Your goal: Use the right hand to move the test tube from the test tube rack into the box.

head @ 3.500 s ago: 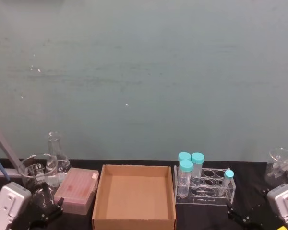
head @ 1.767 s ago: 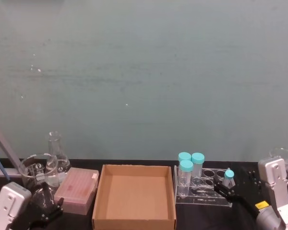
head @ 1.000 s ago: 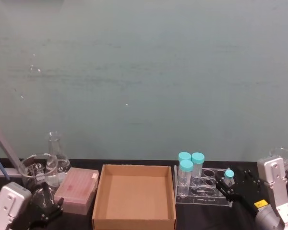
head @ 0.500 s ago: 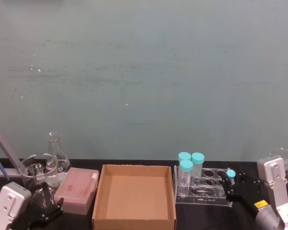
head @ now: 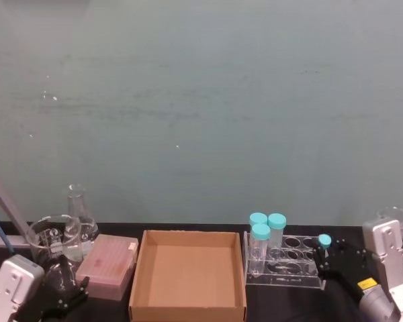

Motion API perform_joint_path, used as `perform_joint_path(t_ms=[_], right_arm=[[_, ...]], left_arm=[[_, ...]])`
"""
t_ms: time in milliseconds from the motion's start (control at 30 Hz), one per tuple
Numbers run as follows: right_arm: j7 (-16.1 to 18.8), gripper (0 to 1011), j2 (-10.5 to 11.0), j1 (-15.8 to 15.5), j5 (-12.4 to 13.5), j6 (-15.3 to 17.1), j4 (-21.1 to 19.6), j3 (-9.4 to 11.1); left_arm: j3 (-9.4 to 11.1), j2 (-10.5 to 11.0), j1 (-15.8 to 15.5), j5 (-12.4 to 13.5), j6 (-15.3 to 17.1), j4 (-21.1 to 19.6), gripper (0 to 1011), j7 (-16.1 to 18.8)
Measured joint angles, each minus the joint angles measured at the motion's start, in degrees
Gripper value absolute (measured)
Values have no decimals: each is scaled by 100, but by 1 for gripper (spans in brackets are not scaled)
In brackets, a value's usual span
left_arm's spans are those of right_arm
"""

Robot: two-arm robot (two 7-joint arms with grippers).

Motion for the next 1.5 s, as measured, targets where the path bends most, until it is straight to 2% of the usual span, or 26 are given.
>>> perform_joint_path(t_ms=[133,333,467,667,867,1000,1100,1133,1267,1367,1500], right_arm=[[28,270,19,-48,-9,9,-189,105],[175,270,134,-178,89,141,-827,364],[319,270,148,-176,141,162,-1116,459],[605,270,31,24,168,267,-1348,404],[962,270,-252,308,151,391,-1534,174],[1175,270,-473,467,114,558,-1528,-39],[1329,270,-680,592,87,868,-1395,-222],[1329,270,-680,592,87,868,-1395,-222],[1360,270,-873,729,6,1271,-1121,-363],[1355,270,-1044,879,-80,1560,-759,-455],[1353,270,-1214,1038,-195,1622,-349,-527]], left_arm=[[0,0,0,0,0,0,1000,0],[0,0,0,0,0,0,1000,0],[0,0,0,0,0,0,1000,0],[0,0,0,0,0,0,1000,0],[0,0,0,0,0,0,1000,0],[0,0,0,0,0,0,1000,0],[0,0,0,0,0,0,1000,0],[0,0,0,0,0,0,1000,0],[0,0,0,0,0,0,1000,0],[0,0,0,0,0,0,1000,0],[0,0,0,0,0,0,1000,0]])
